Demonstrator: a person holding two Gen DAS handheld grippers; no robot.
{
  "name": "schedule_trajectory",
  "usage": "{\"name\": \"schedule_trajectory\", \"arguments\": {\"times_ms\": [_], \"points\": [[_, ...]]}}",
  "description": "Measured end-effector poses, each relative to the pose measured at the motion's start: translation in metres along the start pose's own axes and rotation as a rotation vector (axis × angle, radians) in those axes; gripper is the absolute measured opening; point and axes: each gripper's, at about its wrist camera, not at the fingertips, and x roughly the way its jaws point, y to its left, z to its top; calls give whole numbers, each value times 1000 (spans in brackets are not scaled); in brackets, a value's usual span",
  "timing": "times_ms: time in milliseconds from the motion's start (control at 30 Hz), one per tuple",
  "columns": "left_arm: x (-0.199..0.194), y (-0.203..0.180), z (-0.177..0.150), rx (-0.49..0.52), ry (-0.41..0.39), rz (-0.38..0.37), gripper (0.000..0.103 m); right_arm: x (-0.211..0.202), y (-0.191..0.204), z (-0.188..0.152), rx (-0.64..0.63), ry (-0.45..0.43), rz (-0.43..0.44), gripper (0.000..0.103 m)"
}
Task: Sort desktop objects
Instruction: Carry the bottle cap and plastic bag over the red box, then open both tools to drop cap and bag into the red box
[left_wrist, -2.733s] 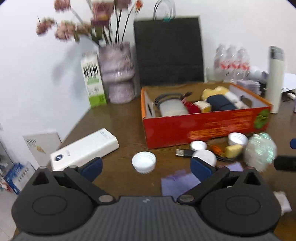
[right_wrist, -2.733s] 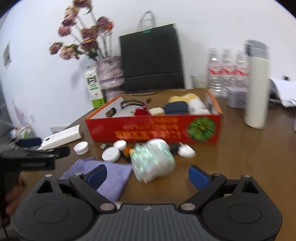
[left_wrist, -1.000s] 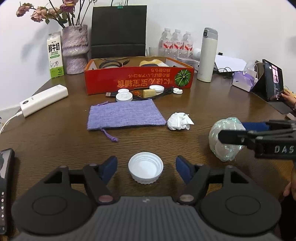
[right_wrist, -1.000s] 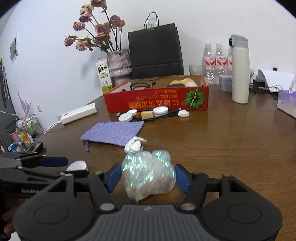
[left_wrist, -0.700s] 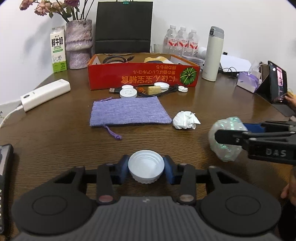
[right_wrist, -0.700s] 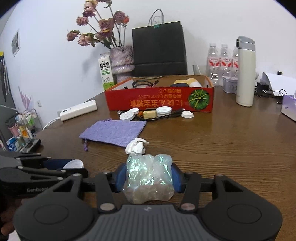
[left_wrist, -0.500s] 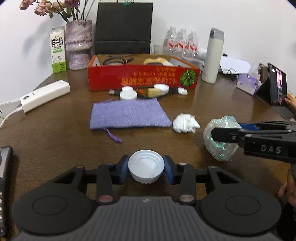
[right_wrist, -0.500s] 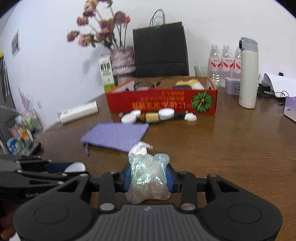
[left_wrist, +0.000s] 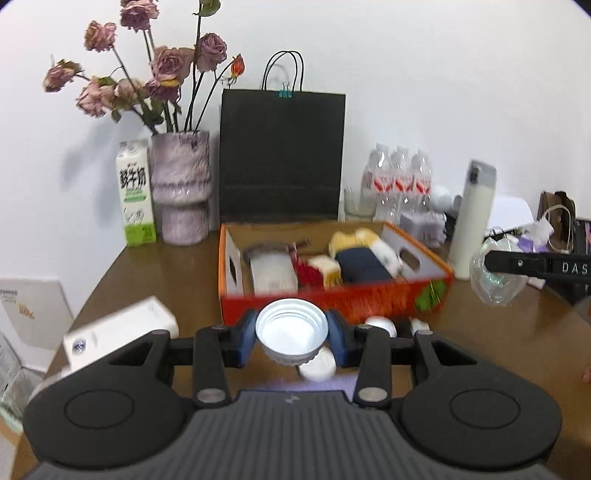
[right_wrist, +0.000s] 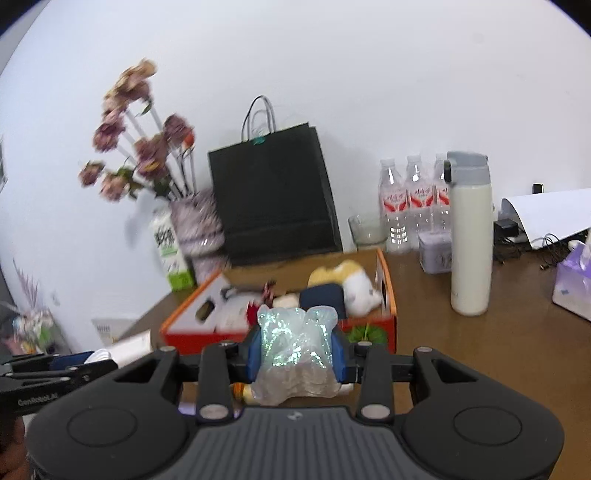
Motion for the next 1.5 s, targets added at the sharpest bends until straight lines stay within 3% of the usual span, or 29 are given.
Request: {"name": "schedule_trajectory", "arguments": {"times_ms": [200, 367, 533, 600, 667, 800, 867, 1067, 1167, 1400, 1500], "points": [[55, 20, 45, -17, 40, -23, 41, 66, -9, 31, 12, 73, -16, 36], [121, 27, 56, -60, 158, -25, 41, 125, -22, 39, 33, 130, -36, 36], [177, 24, 54, -54, 197, -18, 41, 167, -36, 34, 1, 193, -122, 37], [196, 24, 52, -55, 240, -41, 43, 184, -42, 28, -24, 226, -166, 40], [204, 22, 49, -51, 262, -47, 50, 196, -48, 24, -30, 249, -185, 50], [181, 19, 49, 2, 211, -18, 69, 188, -50, 26, -7, 204, -186, 61], [162, 21, 50, 4, 191, 12, 70, 174, -48, 26, 16, 160, -169, 67], [84, 17, 37, -10, 110, 36, 87, 113, -28, 15, 29, 73, -127, 67], [48, 4, 9, -19, 84, 28, 91, 78, -20, -6, 40, 75, -80, 71], [-13, -36, -79, -25, 84, 50, 95, 18, 5, -87, -21, 216, -24, 75], [-32, -38, -113, -28, 106, 33, 95, -9, 13, -117, -34, 242, 2, 83]]}}
